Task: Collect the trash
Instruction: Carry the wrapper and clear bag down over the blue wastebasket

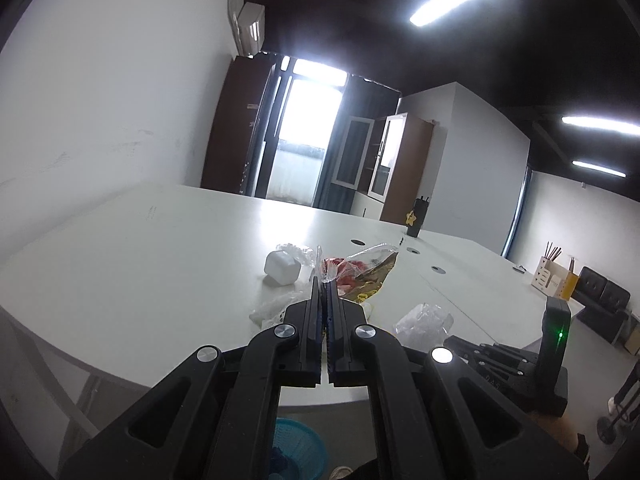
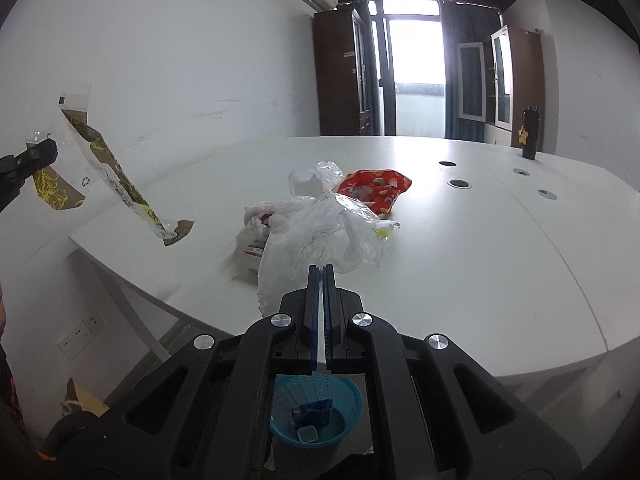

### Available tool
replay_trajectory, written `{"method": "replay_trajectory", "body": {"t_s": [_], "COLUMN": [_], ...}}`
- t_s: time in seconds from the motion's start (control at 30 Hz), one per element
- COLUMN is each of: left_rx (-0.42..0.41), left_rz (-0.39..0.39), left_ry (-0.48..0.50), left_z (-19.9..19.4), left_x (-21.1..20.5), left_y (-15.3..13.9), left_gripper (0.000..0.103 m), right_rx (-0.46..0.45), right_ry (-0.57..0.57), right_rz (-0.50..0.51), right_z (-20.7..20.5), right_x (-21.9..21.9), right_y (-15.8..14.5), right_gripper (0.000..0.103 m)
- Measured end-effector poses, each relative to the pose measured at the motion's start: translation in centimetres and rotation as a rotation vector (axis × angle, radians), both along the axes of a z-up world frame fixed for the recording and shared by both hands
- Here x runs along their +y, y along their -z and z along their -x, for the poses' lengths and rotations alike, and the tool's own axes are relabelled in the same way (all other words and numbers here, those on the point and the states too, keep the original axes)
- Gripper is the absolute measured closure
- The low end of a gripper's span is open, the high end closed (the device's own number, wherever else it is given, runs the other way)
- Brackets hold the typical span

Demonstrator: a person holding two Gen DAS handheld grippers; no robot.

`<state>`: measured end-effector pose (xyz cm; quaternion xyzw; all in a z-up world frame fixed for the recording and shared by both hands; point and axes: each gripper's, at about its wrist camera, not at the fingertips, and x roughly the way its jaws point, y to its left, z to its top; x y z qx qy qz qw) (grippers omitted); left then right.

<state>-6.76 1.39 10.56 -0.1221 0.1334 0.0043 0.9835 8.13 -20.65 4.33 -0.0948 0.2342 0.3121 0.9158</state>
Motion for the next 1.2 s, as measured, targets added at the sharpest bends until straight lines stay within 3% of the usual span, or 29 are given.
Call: {"method": "replay_trajectory", "body": {"t_s": [0.3,0.53,1.0,1.2], "left_rx": [0.110,0.201,0.379,0.447], "left_rz": [0.030,0.056,0.155,0.130], "left_ry": [0.057,0.081,0.097,0.065], "left_z": [3.3,3.7,-2.0,-5.3], "left_x": [-0.8,-0.9,-0.6,-0.4], "left_y": [3.4,7.3,20.4,25.4], "left_gripper": [0.103,0.103,0.103,0.103], "right_rx": [0.013,0.087,0.263,0.311], "right_ry": [-0.067,-0.090,-0.097,-0.067], "right_rz": [0.033,0.096,0.194,0.245], "right_z": [4.9,7.3,5.4,3.5], "right_x": [-0.4,-1.0,0.2,0.9], "right_y": [0.7,4.4,14.7,18.7], "right_gripper": [0.101,0.101,0.101,0.101]}}
